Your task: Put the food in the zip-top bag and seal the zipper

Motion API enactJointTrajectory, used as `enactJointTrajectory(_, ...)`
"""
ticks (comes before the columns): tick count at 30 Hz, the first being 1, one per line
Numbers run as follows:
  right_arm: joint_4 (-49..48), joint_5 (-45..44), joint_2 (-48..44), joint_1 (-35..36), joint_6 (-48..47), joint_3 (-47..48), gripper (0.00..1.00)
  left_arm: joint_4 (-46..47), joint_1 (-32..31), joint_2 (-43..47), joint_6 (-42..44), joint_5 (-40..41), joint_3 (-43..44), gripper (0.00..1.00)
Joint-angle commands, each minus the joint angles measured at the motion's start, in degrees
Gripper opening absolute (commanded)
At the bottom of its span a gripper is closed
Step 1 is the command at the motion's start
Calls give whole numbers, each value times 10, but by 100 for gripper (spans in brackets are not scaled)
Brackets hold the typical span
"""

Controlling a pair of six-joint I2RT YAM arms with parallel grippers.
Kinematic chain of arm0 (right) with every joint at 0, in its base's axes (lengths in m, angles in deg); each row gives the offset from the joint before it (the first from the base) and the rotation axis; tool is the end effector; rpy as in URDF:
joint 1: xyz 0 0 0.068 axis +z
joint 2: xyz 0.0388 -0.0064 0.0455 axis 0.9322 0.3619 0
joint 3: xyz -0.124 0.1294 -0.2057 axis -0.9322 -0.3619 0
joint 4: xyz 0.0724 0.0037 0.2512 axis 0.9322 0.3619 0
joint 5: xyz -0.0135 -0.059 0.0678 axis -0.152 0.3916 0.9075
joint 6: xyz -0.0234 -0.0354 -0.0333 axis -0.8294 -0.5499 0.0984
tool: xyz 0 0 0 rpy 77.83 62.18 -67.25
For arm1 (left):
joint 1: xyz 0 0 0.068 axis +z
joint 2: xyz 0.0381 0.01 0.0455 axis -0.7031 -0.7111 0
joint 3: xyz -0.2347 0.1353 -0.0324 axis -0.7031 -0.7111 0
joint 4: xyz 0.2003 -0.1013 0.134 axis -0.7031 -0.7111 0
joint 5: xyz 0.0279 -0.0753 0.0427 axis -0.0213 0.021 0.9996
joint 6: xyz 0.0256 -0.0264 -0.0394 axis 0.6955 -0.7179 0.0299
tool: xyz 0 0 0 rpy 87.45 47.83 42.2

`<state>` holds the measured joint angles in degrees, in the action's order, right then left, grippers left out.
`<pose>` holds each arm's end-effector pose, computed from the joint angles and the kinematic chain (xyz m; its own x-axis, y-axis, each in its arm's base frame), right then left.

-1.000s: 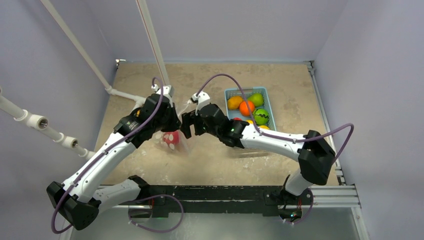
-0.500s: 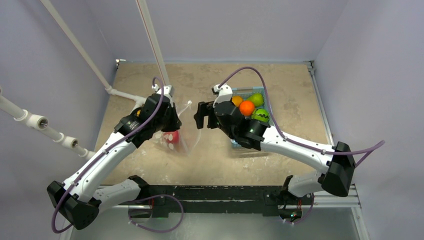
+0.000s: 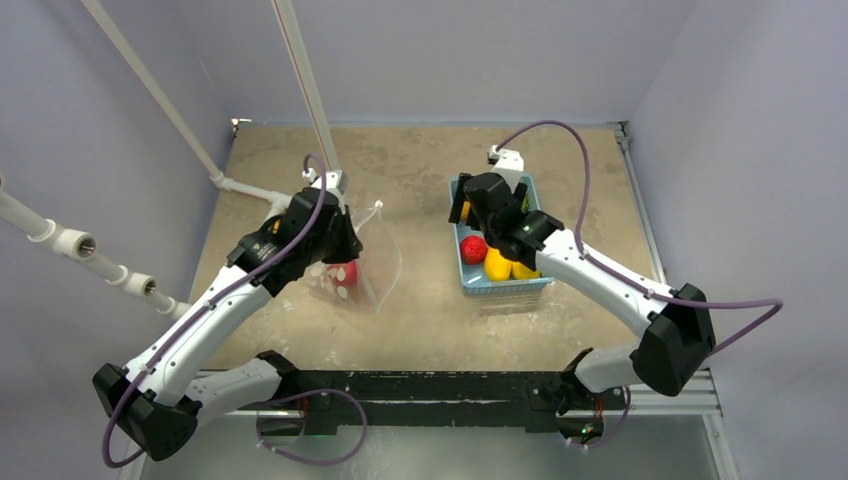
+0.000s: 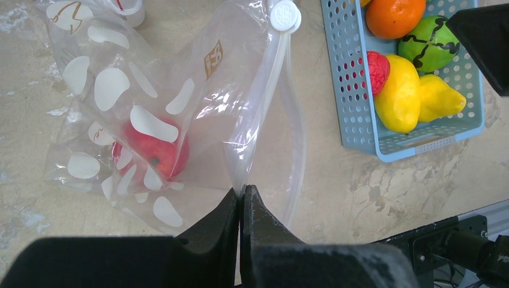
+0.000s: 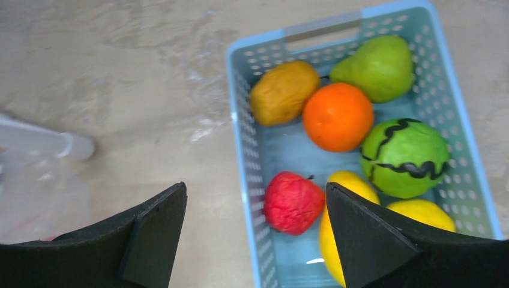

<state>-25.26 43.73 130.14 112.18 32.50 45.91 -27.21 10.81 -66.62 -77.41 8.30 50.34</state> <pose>0.2368 0.1973 0.3169 -0.4787 0.2206 -0.8498 0.0314 0.9716 0.2346 0.1772 -0.1137 0.3371 -0.7270 -0.2028 -0.6560 0.0694 0.9288 -0.3641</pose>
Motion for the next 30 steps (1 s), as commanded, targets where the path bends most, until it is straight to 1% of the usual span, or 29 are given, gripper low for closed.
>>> enactJointTrajectory(1,31,-33,16,-51,29,-16,88,12,-1,13,12,9,23,0)
enactJointTrajectory(5,27,-36,16,-81,28,-25,90,6,0,14,21,13,28,0)
enactJointTrajectory(7,27,-43,16,-91,27,-32,93,7,-1,16,23,12,27,0)
enactJointTrajectory(12,28,-49,25,-117,29,-34,94,7,-1,16,35,12,26,0)
enactJointTrajectory(14,25,-48,33,-127,27,-36,96,7,-1,17,40,12,26,0)
enactJointTrajectory(19,33,-59,51,-150,21,-32,95,7,0,18,51,7,27,0)
enactJointTrajectory(24,29,-38,71,-165,-1,-29,94,3,0,21,68,7,31,0)
enactJointTrajectory(30,35,-19,111,-167,-9,-27,93,-14,0,17,93,-3,43,0)
